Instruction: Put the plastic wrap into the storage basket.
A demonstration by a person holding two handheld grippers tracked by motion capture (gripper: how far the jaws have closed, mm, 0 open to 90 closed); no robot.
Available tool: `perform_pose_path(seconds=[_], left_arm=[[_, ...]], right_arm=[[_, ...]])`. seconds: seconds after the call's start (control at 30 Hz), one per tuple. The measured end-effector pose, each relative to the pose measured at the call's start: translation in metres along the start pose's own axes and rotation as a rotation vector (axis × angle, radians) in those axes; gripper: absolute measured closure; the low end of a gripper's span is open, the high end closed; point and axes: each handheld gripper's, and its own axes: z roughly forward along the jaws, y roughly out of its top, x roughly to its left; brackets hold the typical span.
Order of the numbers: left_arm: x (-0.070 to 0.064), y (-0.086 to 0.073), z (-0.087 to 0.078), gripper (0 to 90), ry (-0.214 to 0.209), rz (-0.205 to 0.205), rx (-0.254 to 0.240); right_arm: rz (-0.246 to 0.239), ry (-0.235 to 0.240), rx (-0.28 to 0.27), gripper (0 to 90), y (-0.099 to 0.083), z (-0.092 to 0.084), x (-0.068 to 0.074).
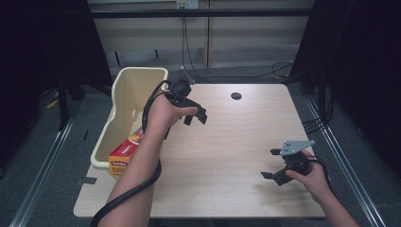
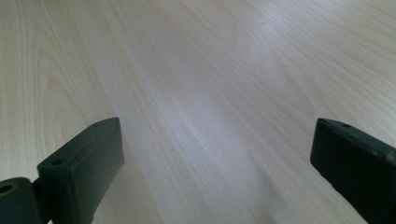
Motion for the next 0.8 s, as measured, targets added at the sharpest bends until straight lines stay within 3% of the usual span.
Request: perform_pose_path(seconds=[0.6,0.8], left_arm=[[-0.009,-0.016,0.040,13.0,-0.064,0.057,0.032],[-0.008,-0.023,0.055,13.3,-0.084,0.056,0.033]], right_arm=[[-0.004,-0.003,0.006,2.6,-0.001,0.002,-0.002],[-0.006,0.001,0.012,2.6,-0.001,0.004,-0.001]])
